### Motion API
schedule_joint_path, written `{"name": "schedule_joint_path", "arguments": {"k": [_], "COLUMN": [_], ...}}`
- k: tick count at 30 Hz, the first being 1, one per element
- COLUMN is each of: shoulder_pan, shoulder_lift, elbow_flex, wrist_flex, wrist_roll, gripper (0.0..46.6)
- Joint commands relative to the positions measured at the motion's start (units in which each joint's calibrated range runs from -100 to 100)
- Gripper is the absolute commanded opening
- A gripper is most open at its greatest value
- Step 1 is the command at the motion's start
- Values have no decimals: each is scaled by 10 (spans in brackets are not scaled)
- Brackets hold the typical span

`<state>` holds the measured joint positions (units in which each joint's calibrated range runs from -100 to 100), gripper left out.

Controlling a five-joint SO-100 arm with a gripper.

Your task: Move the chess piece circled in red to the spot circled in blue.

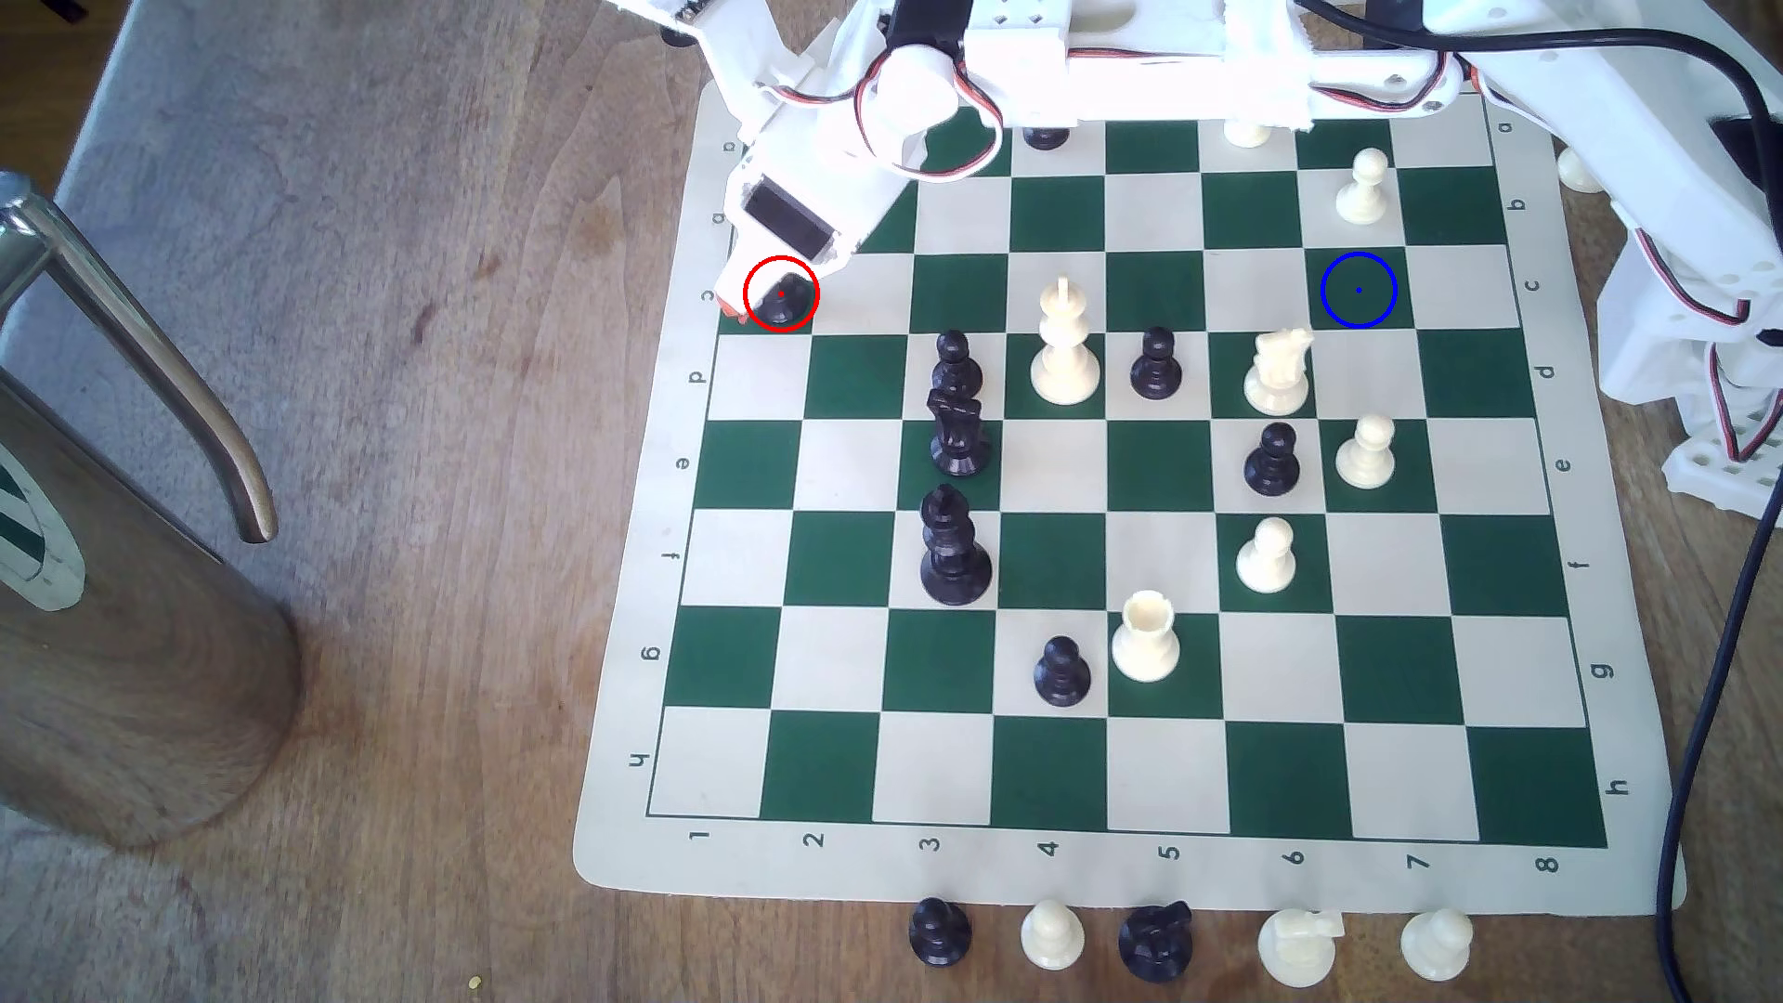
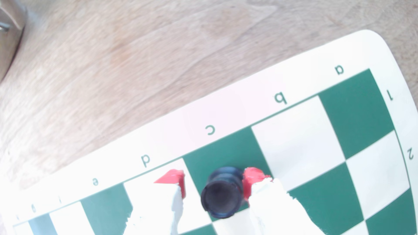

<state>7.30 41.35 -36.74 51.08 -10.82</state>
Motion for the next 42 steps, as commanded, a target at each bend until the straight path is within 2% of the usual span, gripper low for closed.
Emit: {"name": "schedule_joint_path", "arguments": {"k": [1, 7, 12, 16, 17, 18, 25, 27, 28, 29, 30, 34, 38, 39, 42], "shoulder_pan": [-1, -2, -4, -5, -5, -5, -10, -10, -8, -8, -9, -12, -8, -8, -8], "shoulder_lift": [-28, -29, -31, -31, -31, -31, -48, -53, -13, 13, 8, -82, -204, -264, -339], "elbow_flex": [-56, -56, -56, -56, -56, -56, -64, -112, -245, -326, -341, -254, -84, 1, 92], "wrist_flex": [12, 18, 23, 22, 22, 22, 23, 57, 131, 167, 172, 180, 145, 122, 109], "wrist_roll": [0, 0, 1, 2, 2, 2, -1, -2, 0, 2, 5, 7, 5, 5, 4], "gripper": [115, 116, 94, 47, 10, 3, 2, 2, 2, 2, 2, 2, 2, 2, 2]}}
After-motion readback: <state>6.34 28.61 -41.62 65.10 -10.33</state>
